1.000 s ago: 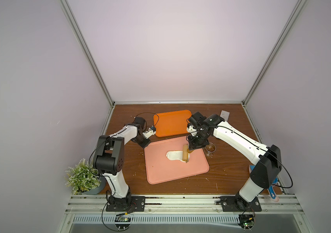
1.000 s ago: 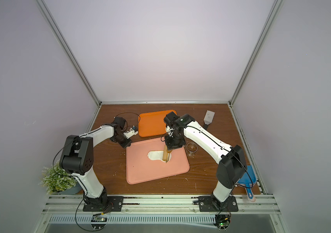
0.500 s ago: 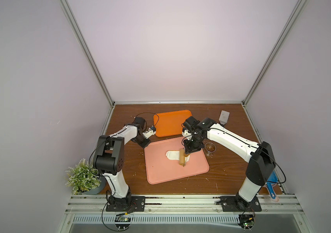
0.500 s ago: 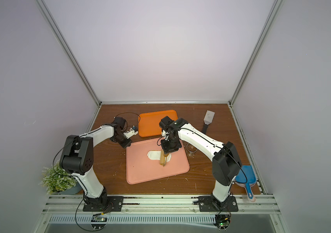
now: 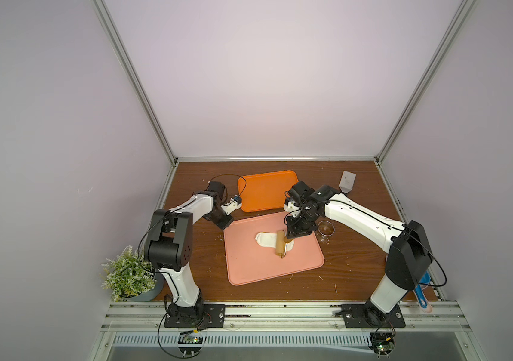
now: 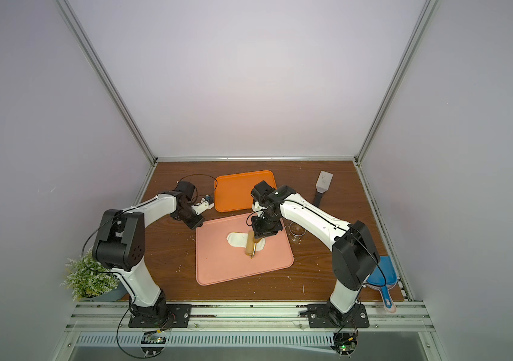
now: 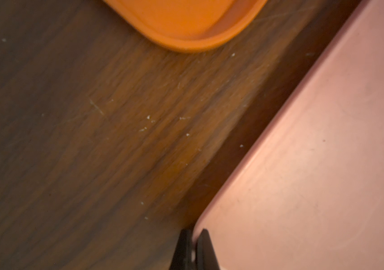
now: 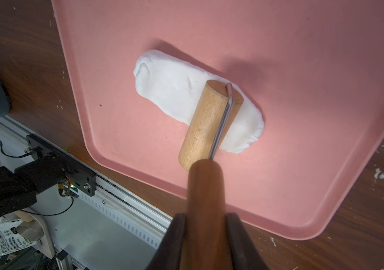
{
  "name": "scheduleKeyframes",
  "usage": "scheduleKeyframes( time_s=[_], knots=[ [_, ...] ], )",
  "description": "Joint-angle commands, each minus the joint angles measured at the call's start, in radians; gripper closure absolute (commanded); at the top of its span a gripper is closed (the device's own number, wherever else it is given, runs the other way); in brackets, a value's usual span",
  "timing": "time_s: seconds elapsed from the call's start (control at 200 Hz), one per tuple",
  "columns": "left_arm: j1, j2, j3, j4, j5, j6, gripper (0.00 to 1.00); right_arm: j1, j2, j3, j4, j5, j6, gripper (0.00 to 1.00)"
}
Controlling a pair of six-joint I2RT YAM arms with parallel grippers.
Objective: Roll out the dumpling wrappers from the dough
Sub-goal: Flatten out the dough on the work surface.
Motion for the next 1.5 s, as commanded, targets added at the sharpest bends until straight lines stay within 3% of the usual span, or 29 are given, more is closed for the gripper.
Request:
scheduleKeyframes(
  time_s=[0.0, 0.38, 0.565, 0.876, 1.141, 1.496],
  knots=[
    [-0.011, 0.150, -0.080, 0.074, -0.022, -0.011, 1.00, 0.043, 0.151, -0.120, 0.160, -0.035, -0.043, 1.00],
    [-0.011, 0.151, -0.080, 0.072, -0.022, -0.011, 1.00, 0.061, -0.098, 0.005, 0.179, -0.075, -0.081, 1.00],
    [-0.011, 0.152, -0.079, 0.073, -0.022, -0.012, 1.00, 0.061, -0.136, 0.110, 0.134, -0.083, -0.080, 1.00],
    [-0.010, 0.152, -0.080, 0.073, -0.022, -0.011, 1.00, 0.079, 0.020, 0.258, 0.068, -0.058, -0.056, 1.00],
    [-0.011, 0.152, -0.081, 0.073, -0.023, -0.010, 1.00, 0.079, 0.158, 0.377, -0.027, 0.033, -0.034, 1.00],
    [-0.011, 0.147, -0.080, 0.073, -0.025, -0.012, 1.00, 0.078, 0.299, 0.419, -0.128, 0.080, 0.009, 1.00]
  ],
)
